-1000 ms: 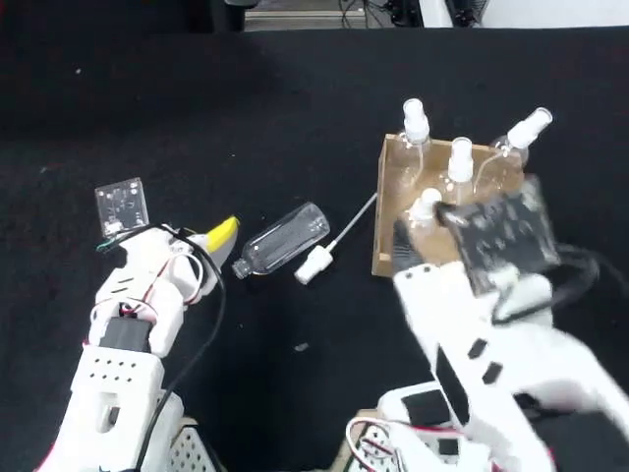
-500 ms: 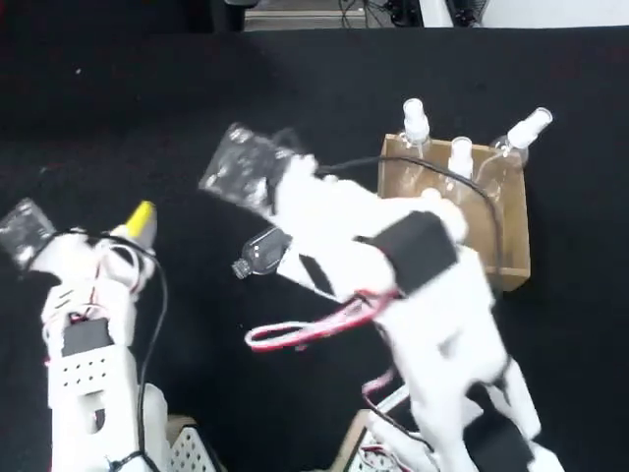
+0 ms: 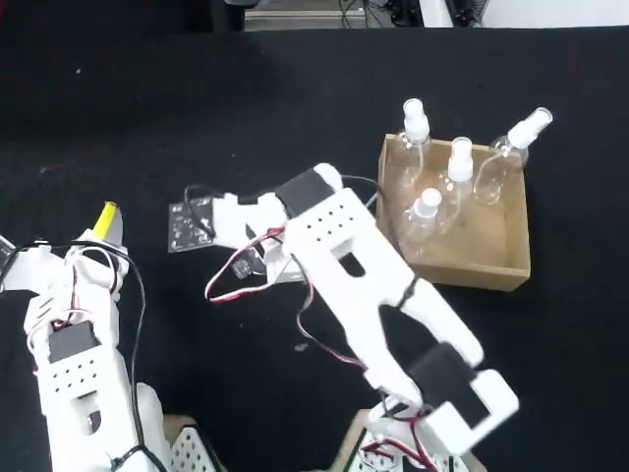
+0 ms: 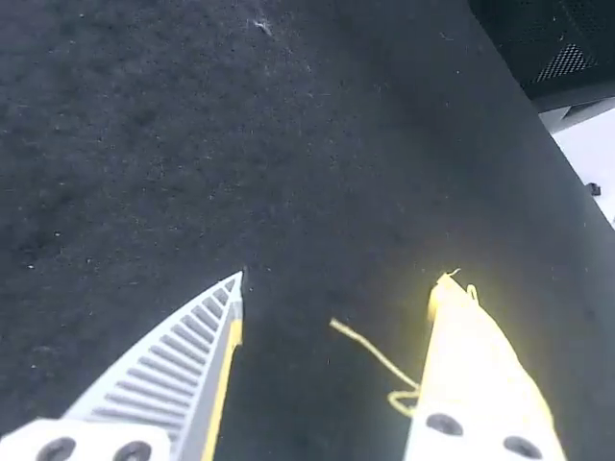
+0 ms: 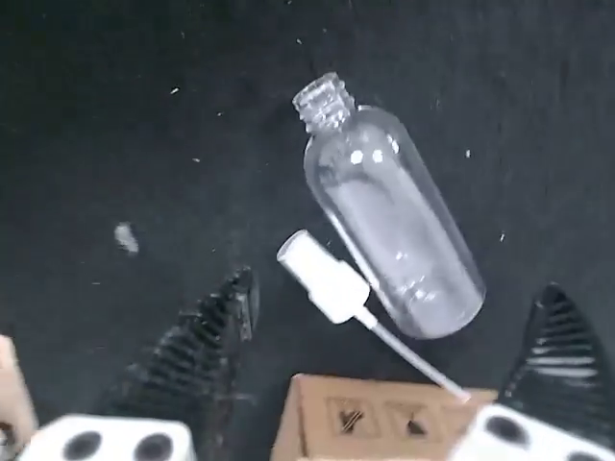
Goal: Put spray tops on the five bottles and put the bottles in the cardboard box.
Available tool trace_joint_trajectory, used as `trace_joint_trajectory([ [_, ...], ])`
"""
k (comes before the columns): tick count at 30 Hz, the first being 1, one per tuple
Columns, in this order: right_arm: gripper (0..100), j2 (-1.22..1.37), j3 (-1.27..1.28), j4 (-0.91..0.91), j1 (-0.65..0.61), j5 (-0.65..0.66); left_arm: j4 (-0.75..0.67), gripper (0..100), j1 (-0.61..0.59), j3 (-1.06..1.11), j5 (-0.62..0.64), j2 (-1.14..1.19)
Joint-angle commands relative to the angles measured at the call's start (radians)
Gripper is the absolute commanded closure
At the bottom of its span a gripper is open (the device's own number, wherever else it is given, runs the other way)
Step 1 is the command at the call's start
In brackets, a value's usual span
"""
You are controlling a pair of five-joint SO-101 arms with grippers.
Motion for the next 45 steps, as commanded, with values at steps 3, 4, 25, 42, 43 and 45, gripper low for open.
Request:
trace_joint_trajectory([
  [3, 61.6, 0.076, -0.005, -0.104, 0.002, 0.074, -0.021, 71, -0.015, -0.068, 0.008, -0.015],
  [4, 61.6, 0.099, -0.005, -0.112, 0.008, 0.087, -0.021, 71, -0.016, -0.068, 0.008, -0.015],
  [25, 93.1, 0.369, -0.012, -0.321, 0.071, 0.064, -0.021, 71, -0.016, -0.068, 0.009, -0.015],
  [42, 98.8, -0.13, -0.165, -0.092, 0.068, -0.509, -0.015, 71, 0.036, -0.068, -0.018, -0.015],
  [43, 98.8, -0.171, -0.165, -0.058, 0.075, -0.509, -0.014, 71, 0.058, -0.068, -0.048, -0.015],
  [45, 98.8, -0.251, -0.165, 0.011, 0.087, -0.509, -0.012, 71, 0.116, -0.068, -0.118, -0.015],
])
